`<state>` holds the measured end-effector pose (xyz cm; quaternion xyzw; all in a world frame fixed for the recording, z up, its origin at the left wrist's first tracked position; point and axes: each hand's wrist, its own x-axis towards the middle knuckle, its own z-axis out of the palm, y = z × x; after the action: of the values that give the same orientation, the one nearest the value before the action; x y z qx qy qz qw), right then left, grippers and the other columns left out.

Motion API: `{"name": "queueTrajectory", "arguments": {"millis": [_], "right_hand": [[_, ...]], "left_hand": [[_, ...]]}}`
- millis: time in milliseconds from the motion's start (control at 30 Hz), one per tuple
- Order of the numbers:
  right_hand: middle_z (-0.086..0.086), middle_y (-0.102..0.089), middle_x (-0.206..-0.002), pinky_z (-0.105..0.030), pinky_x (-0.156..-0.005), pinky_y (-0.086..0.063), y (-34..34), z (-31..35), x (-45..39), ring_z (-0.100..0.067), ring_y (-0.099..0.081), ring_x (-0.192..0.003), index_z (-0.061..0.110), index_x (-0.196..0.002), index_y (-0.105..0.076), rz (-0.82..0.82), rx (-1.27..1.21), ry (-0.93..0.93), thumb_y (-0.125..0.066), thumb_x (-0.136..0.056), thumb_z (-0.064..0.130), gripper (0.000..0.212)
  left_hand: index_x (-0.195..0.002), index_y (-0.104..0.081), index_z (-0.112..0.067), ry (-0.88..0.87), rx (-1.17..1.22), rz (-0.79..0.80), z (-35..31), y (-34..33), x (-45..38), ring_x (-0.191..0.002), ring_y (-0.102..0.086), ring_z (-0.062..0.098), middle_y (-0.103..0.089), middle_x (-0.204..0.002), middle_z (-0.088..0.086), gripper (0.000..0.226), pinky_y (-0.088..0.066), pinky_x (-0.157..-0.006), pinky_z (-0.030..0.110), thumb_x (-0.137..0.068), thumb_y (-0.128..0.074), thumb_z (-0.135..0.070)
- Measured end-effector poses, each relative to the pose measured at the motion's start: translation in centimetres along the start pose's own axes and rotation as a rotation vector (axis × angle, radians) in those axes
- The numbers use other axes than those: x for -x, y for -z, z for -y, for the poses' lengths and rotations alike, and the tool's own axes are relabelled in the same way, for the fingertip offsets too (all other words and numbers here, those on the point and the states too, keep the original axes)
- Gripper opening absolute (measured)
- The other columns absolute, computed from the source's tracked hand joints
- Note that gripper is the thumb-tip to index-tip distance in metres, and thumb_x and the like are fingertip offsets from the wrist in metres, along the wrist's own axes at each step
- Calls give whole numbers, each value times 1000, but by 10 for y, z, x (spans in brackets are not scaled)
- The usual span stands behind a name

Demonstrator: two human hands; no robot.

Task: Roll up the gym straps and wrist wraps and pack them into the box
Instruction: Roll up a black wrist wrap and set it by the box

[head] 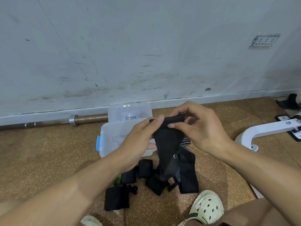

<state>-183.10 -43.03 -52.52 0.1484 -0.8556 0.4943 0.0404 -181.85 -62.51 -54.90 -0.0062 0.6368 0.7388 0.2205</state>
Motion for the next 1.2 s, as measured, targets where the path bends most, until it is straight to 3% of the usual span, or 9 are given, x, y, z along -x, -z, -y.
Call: {"name": "queueTrajectory", "arguments": {"millis": [167,367,533,667,800,867,967,1100,1200], "right_hand": [[8,-69,-96,-28,-66,-49,-7,-4,-1,-18,-67,-84,29,-80,-72,-13,-72,107,-83,-82,4,28],[0,-75,-107,-22,-73,-56,5,0,-5,-14,-73,-84,24,-96,-75,262,-235,-103,-89,-70,16,31],[-8,-77,-107,-51,-91,-61,-1,0,-6,-39,-74,-98,22,-114,-69,256,-324,-179,-84,-69,31,48],[-30,-72,-86,-68,-81,-57,-6,-4,-5,-51,-71,-81,27,-102,-75,140,-300,-167,-85,-70,38,36],[-17,-56,-58,-48,-66,-54,-8,-2,-5,-14,-48,-51,23,-93,-77,28,-254,-129,-84,-75,21,19],[-28,-62,-78,-49,-69,-56,-8,-2,-5,-26,-49,-54,27,-88,-78,17,-268,-78,-86,-78,12,19],[0,-73,-97,-46,-76,-59,-10,-9,-3,-31,-68,-80,31,-86,-81,-1,-196,-21,-72,-79,-19,52],[9,-73,-106,-46,-81,-59,-7,-10,-5,-39,-69,-85,28,-88,-83,52,-194,-70,-82,-79,-9,39],[0,-76,-112,-46,-87,-62,0,-5,-4,-32,-75,-91,25,-111,-76,201,-265,-174,-89,-71,14,43]], "left_hand": [[-117,-70,-17,-5,54,-42,-4,2,2,-98,-73,17,-76,-105,3,43,-60,-90,45,-81,-71,-40],[-112,-69,-17,-110,26,-140,0,12,3,-90,-74,16,-79,-101,3,23,-61,-73,31,-91,-71,-7],[-104,-71,-20,-173,-11,-154,-1,16,1,-93,-75,20,-79,-100,6,22,-58,-78,31,-86,-76,-9],[-108,-70,-24,-157,-12,-152,-1,14,0,-96,-75,17,-78,-101,-1,39,-57,-82,35,-72,-80,-31],[-120,-67,-25,-52,-39,-83,-3,7,3,-100,-75,12,-78,-106,-5,49,-59,-91,37,-80,-63,-53],[-123,-67,-22,-1,-23,-40,-3,5,4,-105,-73,14,-77,-111,-2,53,-59,-92,37,-87,-55,-59],[-122,-68,-19,20,20,-61,-1,5,2,-103,-74,17,-76,-113,1,49,-60,-88,38,-88,-59,-54],[-122,-66,-26,-27,53,-133,2,7,-2,-98,-75,14,-77,-103,-5,26,-61,-82,33,-96,-66,-25],[-123,-64,-29,-75,11,-165,3,11,-3,-99,-74,11,-77,-103,-9,27,-60,-80,29,-99,-64,-17]]}}
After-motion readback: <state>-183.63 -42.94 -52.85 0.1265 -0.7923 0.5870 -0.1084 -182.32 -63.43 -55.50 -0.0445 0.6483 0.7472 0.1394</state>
